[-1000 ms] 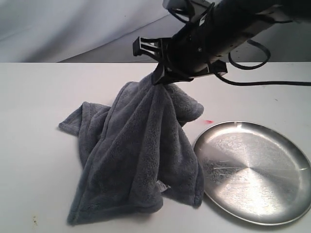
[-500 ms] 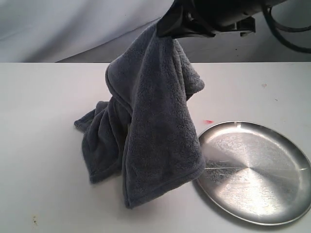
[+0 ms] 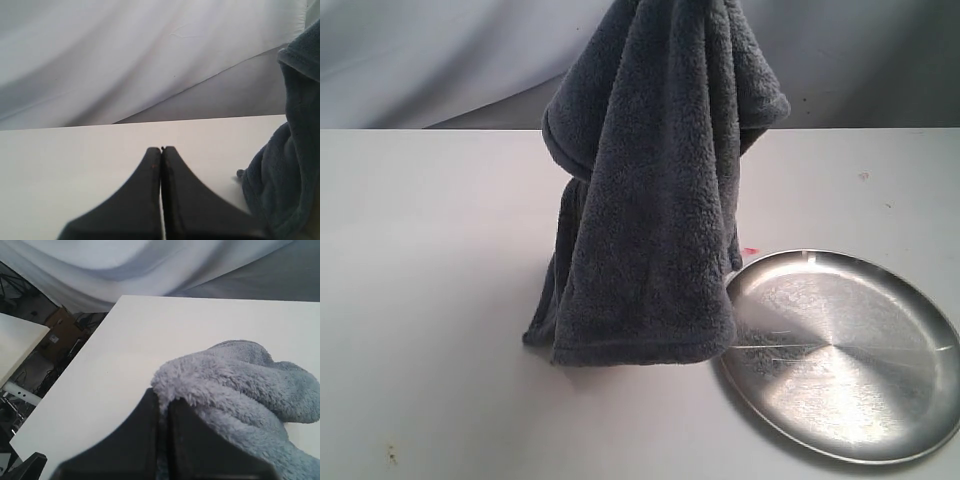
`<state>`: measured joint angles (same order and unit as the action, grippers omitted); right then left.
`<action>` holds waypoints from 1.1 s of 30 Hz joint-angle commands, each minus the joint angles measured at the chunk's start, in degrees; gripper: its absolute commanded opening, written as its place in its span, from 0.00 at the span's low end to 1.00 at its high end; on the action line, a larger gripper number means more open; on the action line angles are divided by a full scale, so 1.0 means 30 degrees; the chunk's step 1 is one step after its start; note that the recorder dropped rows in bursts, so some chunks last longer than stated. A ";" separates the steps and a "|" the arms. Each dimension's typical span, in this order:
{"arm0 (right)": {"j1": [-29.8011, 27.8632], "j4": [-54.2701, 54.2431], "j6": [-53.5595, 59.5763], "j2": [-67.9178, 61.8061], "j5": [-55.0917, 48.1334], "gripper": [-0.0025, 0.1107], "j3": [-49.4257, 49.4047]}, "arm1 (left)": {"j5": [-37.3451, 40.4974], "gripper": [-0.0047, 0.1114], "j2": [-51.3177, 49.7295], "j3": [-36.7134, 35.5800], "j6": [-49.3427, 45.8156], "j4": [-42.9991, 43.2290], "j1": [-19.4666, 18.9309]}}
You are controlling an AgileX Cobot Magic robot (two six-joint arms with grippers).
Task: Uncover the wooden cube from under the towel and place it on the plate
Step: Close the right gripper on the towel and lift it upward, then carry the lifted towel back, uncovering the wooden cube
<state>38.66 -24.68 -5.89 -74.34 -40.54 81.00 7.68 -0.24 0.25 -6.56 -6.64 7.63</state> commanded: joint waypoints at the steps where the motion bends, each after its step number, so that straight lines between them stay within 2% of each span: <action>1: 0.0028 0.0888 0.0232 0.0568 0.0519 0.02 -0.0066 | -0.0060 0.04 0.0080 -0.0084 0.0048 -0.0033 0.0093; 3: 0.0028 0.1780 -0.0121 0.0578 0.1100 0.02 -0.0066 | -0.0060 0.04 0.0080 -0.0084 0.0048 -0.0033 0.0093; 7: 0.0028 0.2357 -0.0616 0.0233 0.4907 0.02 -0.0066 | -0.0060 0.04 0.0080 -0.0084 0.0048 -0.0033 0.0093; 15: 0.0028 0.3489 -0.0616 -0.3475 1.0573 0.02 -0.0066 | -0.0060 0.04 0.0080 -0.0084 0.0048 -0.0033 0.0093; 21: 0.0028 0.3713 -0.0034 -0.5085 1.2147 0.02 -0.0066 | -0.0060 0.04 0.0080 -0.0084 0.0048 -0.0033 0.0093; 26: 0.0000 0.5003 0.0008 -0.6114 1.2384 0.02 -0.0066 | -0.0060 0.04 0.0080 -0.0084 0.0048 -0.0033 0.0093; 33: -0.0492 0.5003 -0.0028 -0.7360 1.2427 0.02 -0.0066 | -0.0060 0.04 0.0080 -0.0084 0.0048 -0.0033 0.0093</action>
<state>38.19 -10.38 -6.46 -95.75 -5.21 81.00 7.68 -0.24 0.25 -6.56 -6.64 7.63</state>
